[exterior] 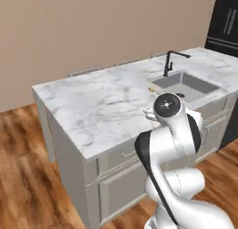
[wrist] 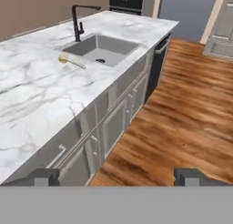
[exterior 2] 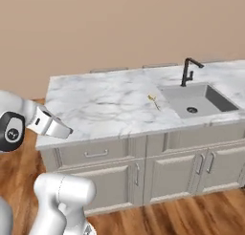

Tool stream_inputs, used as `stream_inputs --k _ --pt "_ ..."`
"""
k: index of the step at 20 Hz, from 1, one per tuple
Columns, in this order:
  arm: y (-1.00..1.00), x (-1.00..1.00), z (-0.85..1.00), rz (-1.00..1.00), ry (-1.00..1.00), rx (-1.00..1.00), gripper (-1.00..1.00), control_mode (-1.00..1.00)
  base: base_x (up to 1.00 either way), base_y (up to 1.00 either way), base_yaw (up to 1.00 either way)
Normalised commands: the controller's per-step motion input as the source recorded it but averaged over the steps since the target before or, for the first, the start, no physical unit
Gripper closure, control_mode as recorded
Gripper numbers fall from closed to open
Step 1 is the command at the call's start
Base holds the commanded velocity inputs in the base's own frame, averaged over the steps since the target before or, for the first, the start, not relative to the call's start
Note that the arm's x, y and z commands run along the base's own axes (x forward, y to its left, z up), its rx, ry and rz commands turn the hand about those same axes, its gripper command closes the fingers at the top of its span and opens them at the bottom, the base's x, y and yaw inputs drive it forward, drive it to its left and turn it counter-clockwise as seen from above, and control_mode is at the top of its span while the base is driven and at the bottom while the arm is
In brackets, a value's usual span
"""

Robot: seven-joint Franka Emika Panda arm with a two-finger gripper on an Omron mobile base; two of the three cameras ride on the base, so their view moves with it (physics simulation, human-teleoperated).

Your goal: Grab the spray bottle from the cabinet, then place it next to the cutting board for sanitizing. Then grab the dish brush from the countertop next to the sink and place it next to the cutting board.

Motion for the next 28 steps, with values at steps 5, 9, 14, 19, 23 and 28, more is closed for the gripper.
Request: stream_inputs --k 5,9,14,19,23,28 --pt "0.0 0.0 0.0 0.0 0.0 0.0 -1.0 1.0 0.35 -1.0 0.55" --pt "0.0 0.0 0.0 0.0 0.0 0.0 -1.0 1.0 0.0 -0.99 0.54" --pt "0.0 0.0 0.0 0.0 0.0 0.0 -1.0 1.0 0.0 -0.89 0.6" --pt "0.0 0.0 0.0 0.0 0.0 0.0 -1.0 1.0 0.0 -0.87 0.57" --pt "0.0 0.0 0.0 0.0 0.0 0.0 -1.0 1.0 0.08 -0.49 0.28" --pt "0.0 0.0 0.0 0.0 0.0 0.0 -1.0 1.0 0.4 -0.17 -0.09"
